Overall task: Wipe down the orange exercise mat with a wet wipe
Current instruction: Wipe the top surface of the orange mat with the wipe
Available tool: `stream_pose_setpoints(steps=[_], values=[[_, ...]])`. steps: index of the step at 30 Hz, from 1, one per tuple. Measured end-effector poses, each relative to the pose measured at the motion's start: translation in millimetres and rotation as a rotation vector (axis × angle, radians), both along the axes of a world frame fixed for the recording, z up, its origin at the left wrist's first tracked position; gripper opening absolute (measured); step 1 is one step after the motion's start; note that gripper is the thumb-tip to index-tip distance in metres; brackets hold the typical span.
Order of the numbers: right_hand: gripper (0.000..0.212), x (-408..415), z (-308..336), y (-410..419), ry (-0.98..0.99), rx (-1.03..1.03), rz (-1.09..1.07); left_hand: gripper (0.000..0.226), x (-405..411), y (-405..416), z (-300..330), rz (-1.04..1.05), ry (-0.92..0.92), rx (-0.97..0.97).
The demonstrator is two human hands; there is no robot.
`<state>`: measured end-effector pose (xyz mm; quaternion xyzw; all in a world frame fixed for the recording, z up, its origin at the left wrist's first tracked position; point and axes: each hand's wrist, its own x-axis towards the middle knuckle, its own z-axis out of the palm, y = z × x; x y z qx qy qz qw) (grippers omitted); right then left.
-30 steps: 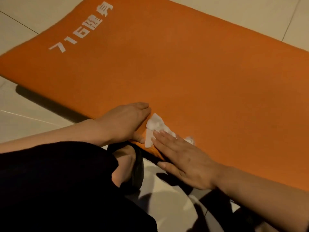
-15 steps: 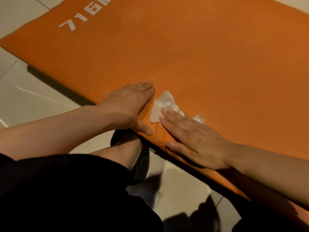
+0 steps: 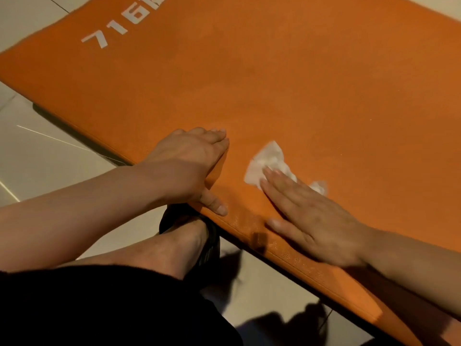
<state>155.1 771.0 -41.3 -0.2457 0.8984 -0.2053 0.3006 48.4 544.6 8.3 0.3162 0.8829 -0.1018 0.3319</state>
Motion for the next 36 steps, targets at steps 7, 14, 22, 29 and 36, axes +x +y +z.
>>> stream_pose_setpoints(steps=[7, 14, 22, 29, 36], values=[[0.077, -63.6, -11.4, -5.2, 0.041, -0.057, -0.110, 0.133, -13.8, 5.6, -10.7, 0.084, 0.006, 0.147], [0.081, -33.9, -9.9, 24.3, -0.042, 0.023, -0.067, 0.104, -24.1, 12.4, -24.6, 0.100, -0.015, 0.126], [0.060, -149.3, -29.7, 10.5, -0.019, -0.059, -0.265, 0.100, -51.7, 44.4, -38.6, 0.089, -0.025, 0.119], [0.084, -92.1, -25.3, 60.0, 0.040, 0.112, 0.008, 0.093, -68.6, 47.9, -46.4, 0.074, -0.004, 0.120], [0.073, -176.5, -42.5, 38.0, 0.150, 0.167, -0.176, 0.093, -97.5, 71.2, -60.9, -0.006, 0.034, 0.166]])
